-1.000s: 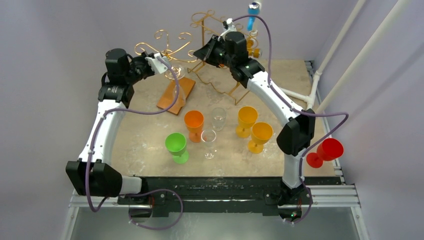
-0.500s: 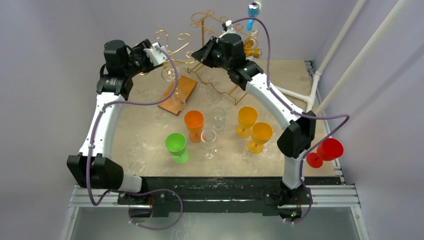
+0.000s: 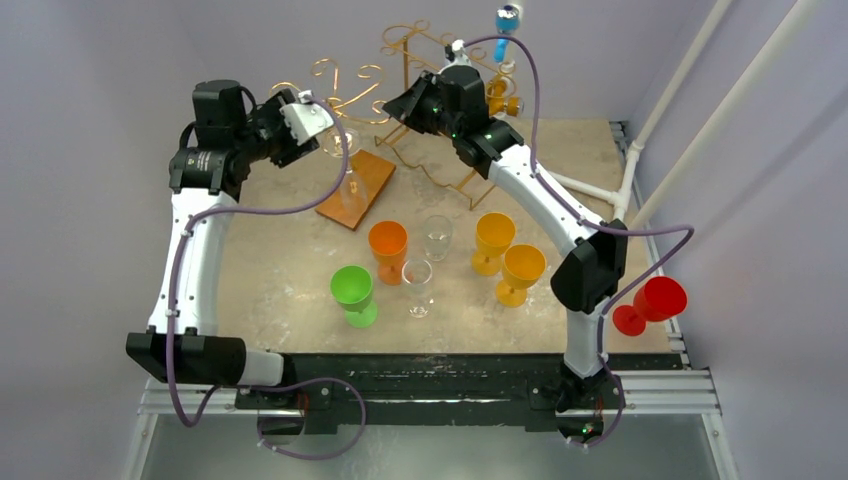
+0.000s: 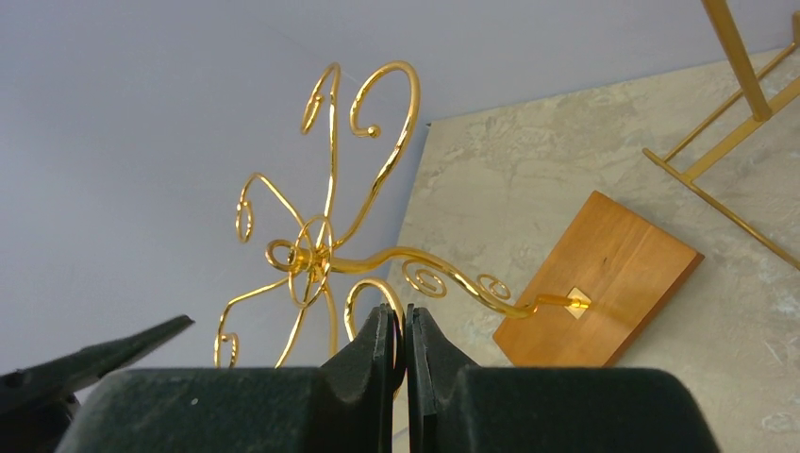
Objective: Place the wine glass upside down on the wine glass rack
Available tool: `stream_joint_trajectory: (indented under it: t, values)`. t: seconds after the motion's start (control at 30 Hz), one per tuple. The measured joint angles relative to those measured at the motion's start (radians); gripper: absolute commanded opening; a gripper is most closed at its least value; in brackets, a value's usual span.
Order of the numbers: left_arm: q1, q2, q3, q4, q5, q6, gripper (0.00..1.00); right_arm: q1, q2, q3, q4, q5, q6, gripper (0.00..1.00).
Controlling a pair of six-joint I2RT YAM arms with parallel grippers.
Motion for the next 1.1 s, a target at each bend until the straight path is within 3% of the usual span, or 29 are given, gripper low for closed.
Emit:
stream_joint_trajectory:
  t: [0.2,0.53,0.73,0.93,1.1]
  values:
    - [0.0,-0.056,-0.113,-0.044,-0.036,0.061,0.28,0.0,0.0,0.0,0.0,0.001,0.0,0.11]
    - [0.0,-0.031,-0.15,0.09,-0.096,0.071,0.0,-0.005,0.0,0.0,-0.014,0.0,0.024,0.15]
    - [-0.001,-0.018,-0.183,0.192,-0.099,0.086,0.0,-0.01,0.0,-0.002,-0.023,0.0,0.034,0.22]
    - [0.0,-0.014,-0.215,0.268,-0.121,0.108,0.0,0.0,-0.011,-0.037,-0.004,-0.008,0.035,0.44]
    - [0.013,-0.005,-0.243,0.336,-0.16,0.125,0.0,0.027,-0.041,-0.101,0.003,-0.019,0.035,0.49]
